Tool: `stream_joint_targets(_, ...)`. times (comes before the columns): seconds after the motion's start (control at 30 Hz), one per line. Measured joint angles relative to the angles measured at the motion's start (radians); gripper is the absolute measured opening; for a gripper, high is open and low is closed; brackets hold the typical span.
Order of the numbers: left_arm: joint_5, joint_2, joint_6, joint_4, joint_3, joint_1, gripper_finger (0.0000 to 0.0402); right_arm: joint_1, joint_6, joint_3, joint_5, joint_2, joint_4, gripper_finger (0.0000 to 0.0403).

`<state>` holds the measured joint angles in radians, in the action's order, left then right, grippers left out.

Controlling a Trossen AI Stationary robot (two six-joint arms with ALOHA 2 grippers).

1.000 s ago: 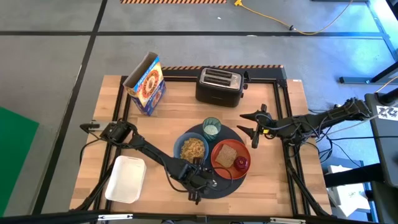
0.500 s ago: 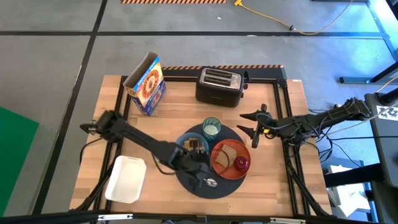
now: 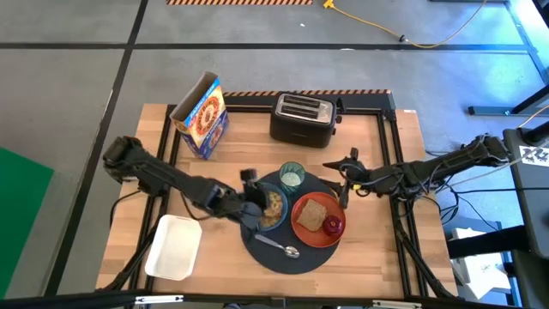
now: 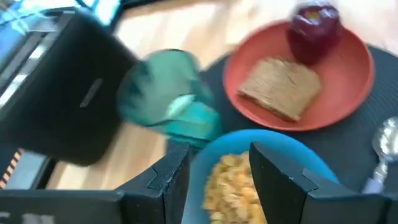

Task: Arrange a breakfast setting
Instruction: Return to Home Position

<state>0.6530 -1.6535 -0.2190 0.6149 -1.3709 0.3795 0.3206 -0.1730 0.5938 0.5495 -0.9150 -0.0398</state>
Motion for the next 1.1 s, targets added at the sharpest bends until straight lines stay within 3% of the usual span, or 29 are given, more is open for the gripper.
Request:
stream_joint_targets(0.17,0.052,0.194,-0.014,-0.096,0.136,0.003,0.016,0.0,0.113,0.0,-0.184,-0.032,-0.225,0.023)
stream_joint_targets(0.33,0.086,0.367,0.104,-0.46,0.39,0.052,0.016,0.001,0.106,0.0,-0.324,-0.036,-0.337,0.023)
stream_joint_targets(0.57,0.093,0.379,0.145,-0.944,0.707,0.07,0.016,0.0,0.073,0.0,-0.29,-0.192,-0.434,0.023)
stream_joint_targets(0.7,0.106,0.402,0.144,-0.98,0.754,0.028,0.016,0.001,0.102,0.0,-0.288,-0.226,-0.49,0.023)
stream_joint_targets(0.9,-0.075,0.412,0.161,-1.013,0.755,-0.013,0.016,0.0,0.151,0.001,-0.228,-0.186,-0.474,0.023)
stream_joint_targets(1.1,-0.073,0.381,0.189,-1.047,0.755,-0.015,0.016,0.0,0.144,0.001,-0.098,-0.175,-0.353,0.023)
